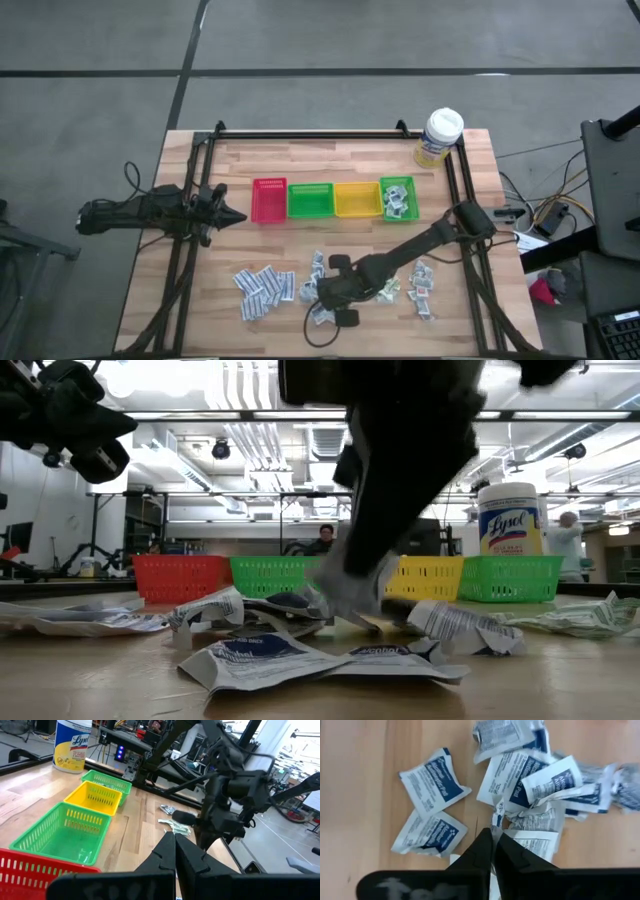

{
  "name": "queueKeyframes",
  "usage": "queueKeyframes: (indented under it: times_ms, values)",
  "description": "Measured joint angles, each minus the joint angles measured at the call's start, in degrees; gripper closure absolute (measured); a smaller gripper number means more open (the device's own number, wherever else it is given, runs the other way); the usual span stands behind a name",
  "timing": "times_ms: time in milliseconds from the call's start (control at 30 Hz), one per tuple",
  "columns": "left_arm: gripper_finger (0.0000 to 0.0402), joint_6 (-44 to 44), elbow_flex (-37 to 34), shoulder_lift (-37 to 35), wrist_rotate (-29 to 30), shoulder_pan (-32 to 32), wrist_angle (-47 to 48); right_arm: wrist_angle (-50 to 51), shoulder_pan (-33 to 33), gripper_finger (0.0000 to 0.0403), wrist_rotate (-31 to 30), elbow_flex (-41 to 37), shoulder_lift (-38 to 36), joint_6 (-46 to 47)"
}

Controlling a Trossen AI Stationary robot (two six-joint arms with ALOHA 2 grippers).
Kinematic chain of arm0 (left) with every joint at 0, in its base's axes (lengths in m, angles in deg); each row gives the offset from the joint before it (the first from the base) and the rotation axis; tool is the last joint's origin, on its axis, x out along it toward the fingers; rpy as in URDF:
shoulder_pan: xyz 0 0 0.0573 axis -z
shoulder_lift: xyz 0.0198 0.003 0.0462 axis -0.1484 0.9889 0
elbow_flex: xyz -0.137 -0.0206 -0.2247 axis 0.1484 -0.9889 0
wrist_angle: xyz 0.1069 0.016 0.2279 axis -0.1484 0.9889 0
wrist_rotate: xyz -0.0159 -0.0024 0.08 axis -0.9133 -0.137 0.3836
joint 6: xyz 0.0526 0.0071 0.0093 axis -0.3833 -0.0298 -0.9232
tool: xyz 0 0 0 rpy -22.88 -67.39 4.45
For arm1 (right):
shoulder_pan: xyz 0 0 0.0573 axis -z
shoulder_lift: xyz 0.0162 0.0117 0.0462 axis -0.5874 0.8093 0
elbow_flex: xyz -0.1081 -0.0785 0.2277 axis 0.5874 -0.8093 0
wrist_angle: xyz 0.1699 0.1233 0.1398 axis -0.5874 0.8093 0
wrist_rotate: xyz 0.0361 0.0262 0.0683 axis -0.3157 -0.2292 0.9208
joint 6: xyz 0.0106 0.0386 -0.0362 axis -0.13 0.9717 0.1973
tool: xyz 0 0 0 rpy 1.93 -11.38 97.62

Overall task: Pick & Place First Aid Supplies
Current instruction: Put the blue alcohol pad into the right green bin

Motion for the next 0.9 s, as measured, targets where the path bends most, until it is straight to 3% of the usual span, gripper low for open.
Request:
queueKeyframes:
  times_ms: [333, 667, 900]
  values:
    - [0.0401, 0.0, 0.0, 0.0, 0.0, 0.0, 0.0, 22.8, 0.0, 0.0394, -0.9, 15.3, -0.1, -5.5]
    - [0.0401, 0.0, 0.0, 0.0, 0.0, 0.0, 0.1, 51.9, 0.0, 0.0394, -16.5, 25.4, -0.2, -0.2]
    - [0.0401, -0.2, 0.0, 0.0, 0.0, 0.0, 0.5, 53.1, 0.1, 0.0394, -21.9, 22.6, -2.4, -0.6]
